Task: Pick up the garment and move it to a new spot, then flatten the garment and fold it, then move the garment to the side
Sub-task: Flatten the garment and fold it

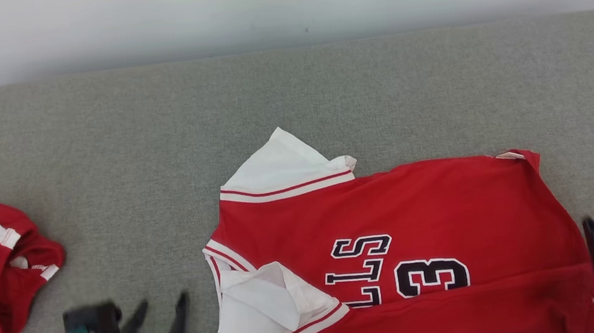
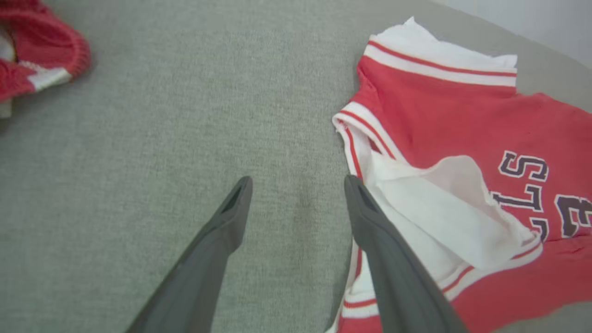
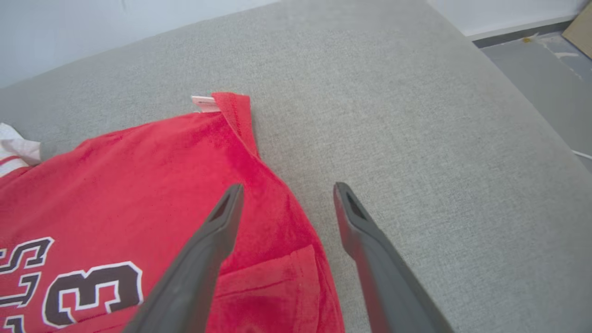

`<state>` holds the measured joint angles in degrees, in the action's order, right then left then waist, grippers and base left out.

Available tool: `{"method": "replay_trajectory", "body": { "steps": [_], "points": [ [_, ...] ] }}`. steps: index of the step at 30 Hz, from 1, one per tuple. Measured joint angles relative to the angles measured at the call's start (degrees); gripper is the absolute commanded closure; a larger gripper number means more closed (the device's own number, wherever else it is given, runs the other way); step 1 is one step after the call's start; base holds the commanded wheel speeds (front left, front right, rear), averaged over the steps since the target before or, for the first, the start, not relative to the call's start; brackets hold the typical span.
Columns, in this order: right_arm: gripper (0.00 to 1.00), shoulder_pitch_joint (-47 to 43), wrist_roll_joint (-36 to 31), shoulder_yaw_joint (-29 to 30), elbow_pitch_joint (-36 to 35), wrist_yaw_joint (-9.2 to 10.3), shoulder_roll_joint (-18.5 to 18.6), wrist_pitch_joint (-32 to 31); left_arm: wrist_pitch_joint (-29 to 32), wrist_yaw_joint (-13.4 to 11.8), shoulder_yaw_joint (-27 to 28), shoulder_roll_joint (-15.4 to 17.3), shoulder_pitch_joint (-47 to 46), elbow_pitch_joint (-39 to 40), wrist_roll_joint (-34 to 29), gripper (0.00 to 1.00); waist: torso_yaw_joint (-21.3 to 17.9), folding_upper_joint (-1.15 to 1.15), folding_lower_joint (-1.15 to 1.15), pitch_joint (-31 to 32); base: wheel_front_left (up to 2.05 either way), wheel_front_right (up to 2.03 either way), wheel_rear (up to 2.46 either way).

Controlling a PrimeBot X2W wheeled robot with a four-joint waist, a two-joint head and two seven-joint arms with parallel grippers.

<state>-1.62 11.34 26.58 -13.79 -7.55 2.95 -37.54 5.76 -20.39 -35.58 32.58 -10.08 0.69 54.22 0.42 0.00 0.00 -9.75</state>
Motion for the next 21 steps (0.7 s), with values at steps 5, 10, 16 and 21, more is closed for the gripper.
{"method": "replay_trajectory", "body": {
  "steps": [5,10,16,21],
  "points": [
    [0.0,7.2,-3.1,-5.7,-0.7,0.0,0.0,-1.8,1.7,3.8,-0.5,-0.1,-10.9,-3.4,-2.5,0.0,-0.5,0.0,0.0,-1.7,0.0,0.0,0.0],
    [0.0,15.4,-5.5,-12.2,2.5,0.0,0.1,-1.7,2.5,8.0,-1.0,-2.5,-23.3,-10.0,-5.0,0.0,-1.5,0.0,0.01,-4.3,0.0,0.0,0.0],
    [0.0,23.6,-5.8,-17.3,7.5,0.0,1.2,-0.6,5.5,13.0,-3.2,-6.0,-34.3,-19.9,-6.0,0.0,-3.4,0.0,0.02,-7.9,0.0,0.0,0.0],
    [0.0,27.6,-5.2,-20.4,10.7,0.0,2.5,0.5,8.5,16.7,-4.9,-7.7,-40.9,-26.9,-6.4,0.0,-5.6,0.01,0.02,-10.6,0.0,0.0,0.0]
  ]
}}
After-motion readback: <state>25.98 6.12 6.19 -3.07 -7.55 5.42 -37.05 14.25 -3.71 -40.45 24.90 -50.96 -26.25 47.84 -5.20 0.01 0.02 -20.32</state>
